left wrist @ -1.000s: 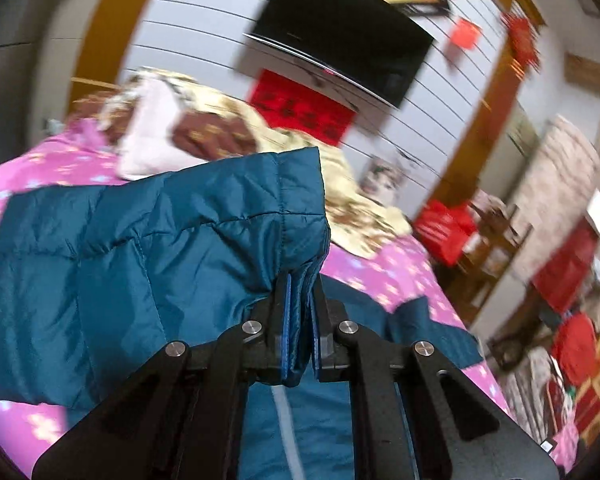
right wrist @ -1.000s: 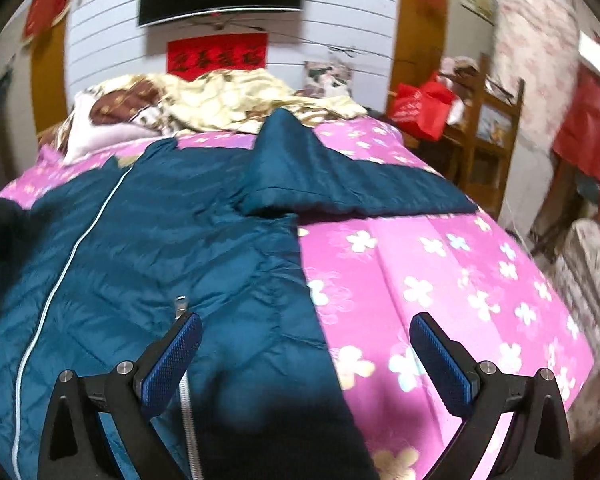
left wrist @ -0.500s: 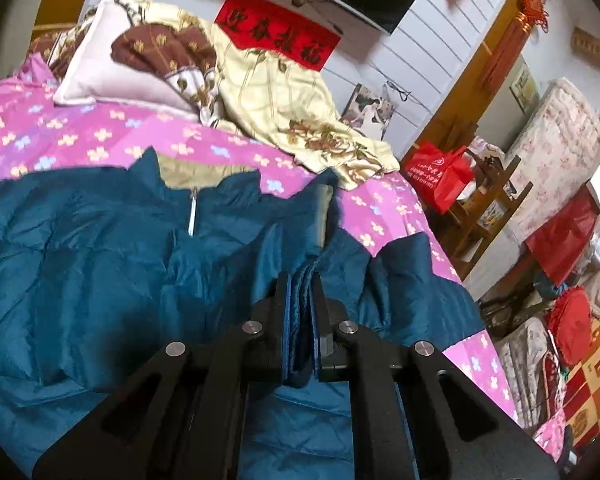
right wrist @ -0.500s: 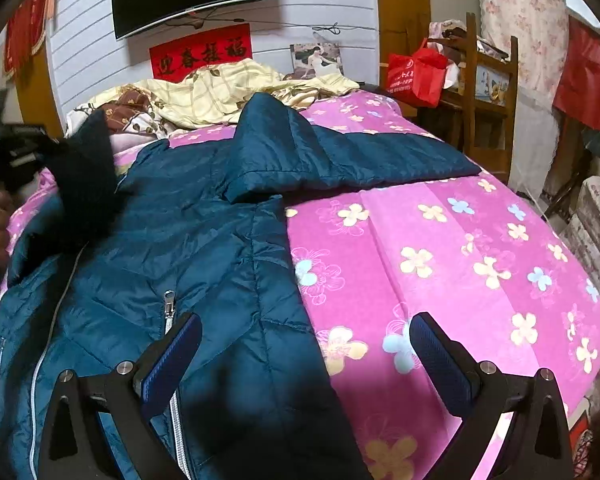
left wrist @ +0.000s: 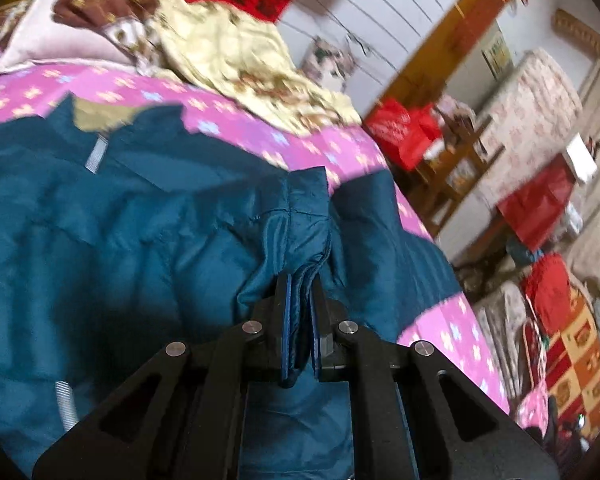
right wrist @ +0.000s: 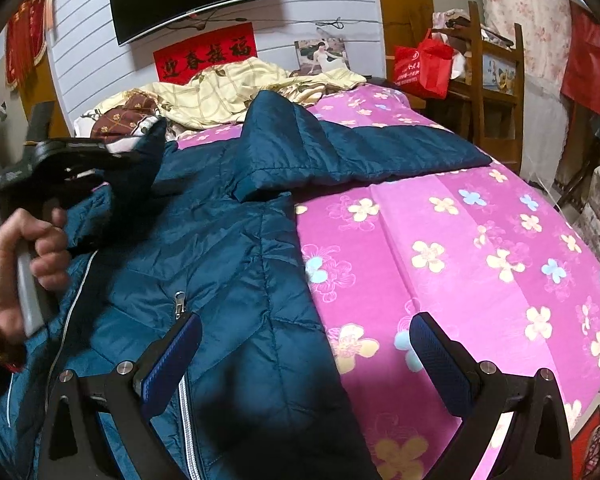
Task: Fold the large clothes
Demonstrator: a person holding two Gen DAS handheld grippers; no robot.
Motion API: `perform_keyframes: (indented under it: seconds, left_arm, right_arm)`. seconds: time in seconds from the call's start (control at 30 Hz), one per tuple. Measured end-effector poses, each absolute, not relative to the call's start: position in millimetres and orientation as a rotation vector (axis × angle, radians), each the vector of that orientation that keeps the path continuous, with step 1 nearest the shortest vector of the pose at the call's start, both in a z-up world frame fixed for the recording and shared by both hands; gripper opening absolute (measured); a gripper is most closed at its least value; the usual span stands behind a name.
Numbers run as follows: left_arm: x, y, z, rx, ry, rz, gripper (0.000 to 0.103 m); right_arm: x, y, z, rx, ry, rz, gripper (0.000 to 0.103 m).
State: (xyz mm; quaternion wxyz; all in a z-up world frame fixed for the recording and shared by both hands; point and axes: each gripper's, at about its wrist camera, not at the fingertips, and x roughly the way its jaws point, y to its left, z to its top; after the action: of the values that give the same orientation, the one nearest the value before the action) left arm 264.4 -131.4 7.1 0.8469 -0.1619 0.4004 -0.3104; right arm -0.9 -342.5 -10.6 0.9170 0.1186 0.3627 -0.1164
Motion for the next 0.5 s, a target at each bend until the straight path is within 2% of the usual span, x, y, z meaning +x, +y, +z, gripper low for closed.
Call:
perform_keyframes:
  seconds: [0.4,0.47,0.5]
  left_arm:
    - [257.7,-180.6,-24.7,-0.269,0.954,-0.706,0.007]
    - [255.9,-178.5,-27.0,-0.262,0.979,-0.713,0.015]
    - [254.6,-176.2,-26.5,-0.269,0.989,-0.725,0.027]
  right_arm:
    - [2.3,-341.2,-12.0,0.238,0.760,-0.250,0.103]
    - [3.3,-340.6,-12.7,0.235,0.764,-0.254,0.103]
    - [3.7,-340.4,-13.0,0.233,0.766,-0.257,0.103]
